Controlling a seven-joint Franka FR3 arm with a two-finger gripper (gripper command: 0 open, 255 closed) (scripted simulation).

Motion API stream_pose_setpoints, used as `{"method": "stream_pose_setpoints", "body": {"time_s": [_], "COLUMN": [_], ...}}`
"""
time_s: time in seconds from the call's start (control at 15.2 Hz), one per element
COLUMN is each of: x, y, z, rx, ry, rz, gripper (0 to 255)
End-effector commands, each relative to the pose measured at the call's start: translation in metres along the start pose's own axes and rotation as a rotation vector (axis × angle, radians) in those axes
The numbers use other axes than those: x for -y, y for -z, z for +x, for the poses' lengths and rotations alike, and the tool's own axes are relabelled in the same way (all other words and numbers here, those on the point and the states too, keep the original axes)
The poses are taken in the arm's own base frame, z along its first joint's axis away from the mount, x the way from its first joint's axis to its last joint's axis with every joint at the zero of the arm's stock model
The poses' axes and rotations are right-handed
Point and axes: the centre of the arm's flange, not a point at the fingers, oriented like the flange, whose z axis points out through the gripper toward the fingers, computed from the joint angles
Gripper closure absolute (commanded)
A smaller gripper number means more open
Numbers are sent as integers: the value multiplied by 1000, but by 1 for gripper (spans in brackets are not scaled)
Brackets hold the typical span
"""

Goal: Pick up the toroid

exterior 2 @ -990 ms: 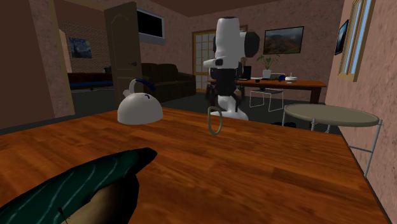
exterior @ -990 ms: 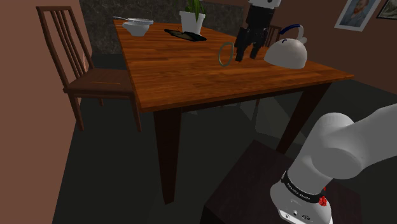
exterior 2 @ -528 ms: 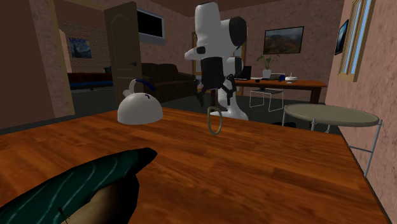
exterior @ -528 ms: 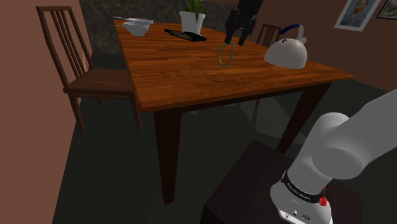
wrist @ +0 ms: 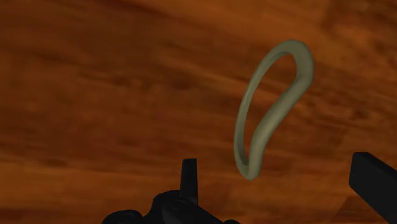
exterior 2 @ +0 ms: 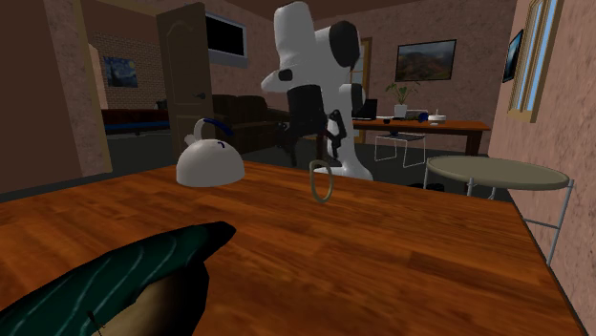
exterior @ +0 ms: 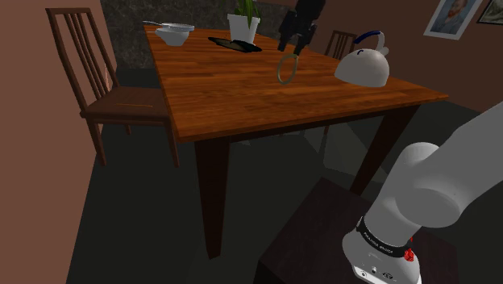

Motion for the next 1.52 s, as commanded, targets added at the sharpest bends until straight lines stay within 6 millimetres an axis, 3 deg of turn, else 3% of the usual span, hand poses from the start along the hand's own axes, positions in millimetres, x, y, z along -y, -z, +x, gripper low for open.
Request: {"method": "stream_pose_setpoints", "body": {"time_s": [0.0, 0.2, 0.26, 0.86, 1.45], "x": [-1, -3, -2, -3, 7], "y": [-11, -19, -19, -19, 27], "z": [-1, -3, -2, -3, 6], "rx": [-1, -1, -1, -1, -1], "ry": [0, 0, 0, 0, 0], "rz": [1, 1, 1, 1, 1], "gripper": [0, 0, 255, 255, 255]}}
